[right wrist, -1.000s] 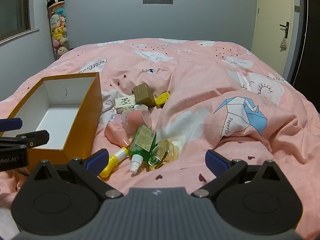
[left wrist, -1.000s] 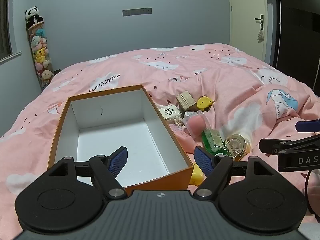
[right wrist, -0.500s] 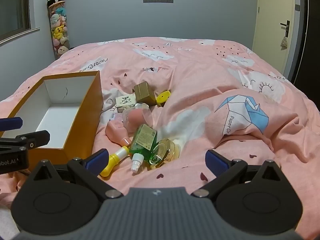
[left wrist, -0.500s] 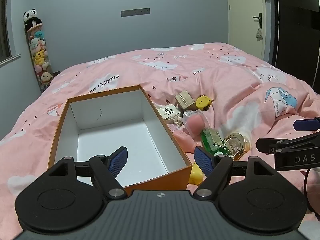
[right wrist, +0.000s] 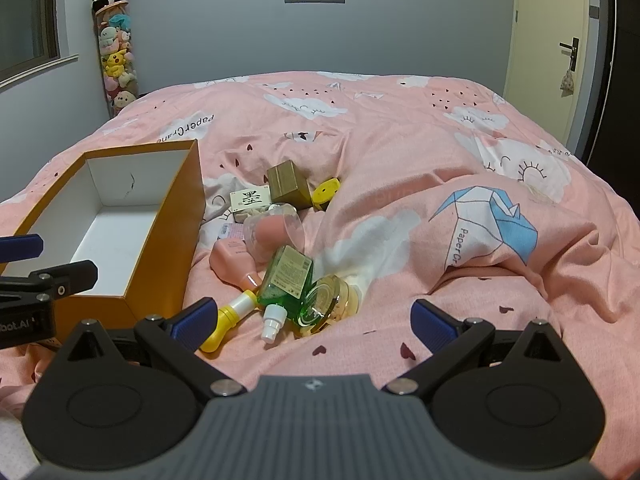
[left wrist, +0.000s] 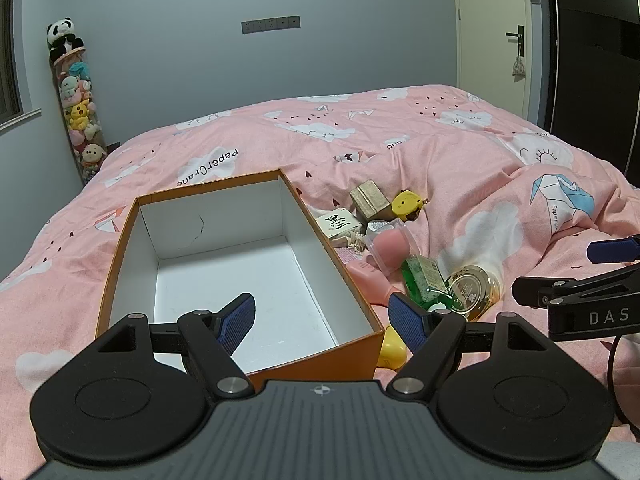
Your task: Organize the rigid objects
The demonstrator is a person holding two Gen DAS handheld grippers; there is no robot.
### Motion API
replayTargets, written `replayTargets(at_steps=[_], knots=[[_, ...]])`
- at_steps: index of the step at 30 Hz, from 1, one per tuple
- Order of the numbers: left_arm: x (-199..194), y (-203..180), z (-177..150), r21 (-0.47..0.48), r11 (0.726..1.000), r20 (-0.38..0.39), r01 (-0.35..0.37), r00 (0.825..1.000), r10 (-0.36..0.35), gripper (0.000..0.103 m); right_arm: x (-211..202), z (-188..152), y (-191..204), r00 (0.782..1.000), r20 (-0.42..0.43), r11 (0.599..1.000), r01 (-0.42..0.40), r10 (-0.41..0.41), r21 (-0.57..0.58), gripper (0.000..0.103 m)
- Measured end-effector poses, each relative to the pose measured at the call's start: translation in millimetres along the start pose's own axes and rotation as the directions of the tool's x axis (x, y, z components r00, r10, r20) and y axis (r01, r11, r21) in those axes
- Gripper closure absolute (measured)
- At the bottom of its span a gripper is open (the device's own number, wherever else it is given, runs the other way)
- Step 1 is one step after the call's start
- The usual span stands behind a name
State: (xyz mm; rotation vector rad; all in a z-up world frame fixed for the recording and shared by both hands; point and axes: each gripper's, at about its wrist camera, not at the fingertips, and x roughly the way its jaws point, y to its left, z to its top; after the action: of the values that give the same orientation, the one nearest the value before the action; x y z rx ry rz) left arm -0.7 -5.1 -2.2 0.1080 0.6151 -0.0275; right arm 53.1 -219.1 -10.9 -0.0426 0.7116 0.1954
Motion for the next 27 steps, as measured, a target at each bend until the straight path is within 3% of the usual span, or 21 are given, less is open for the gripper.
replayTargets(at_steps=[27], knots=[[-1.4, 0.8, -0.1, 0.0, 1.0, -0.004, 0.002, 1.0, -0.002, 0.014, 0.9, -2.8, 0.9, 1.0, -0.007, 1.0, -0.002, 0.002, 0.001, 0.002]])
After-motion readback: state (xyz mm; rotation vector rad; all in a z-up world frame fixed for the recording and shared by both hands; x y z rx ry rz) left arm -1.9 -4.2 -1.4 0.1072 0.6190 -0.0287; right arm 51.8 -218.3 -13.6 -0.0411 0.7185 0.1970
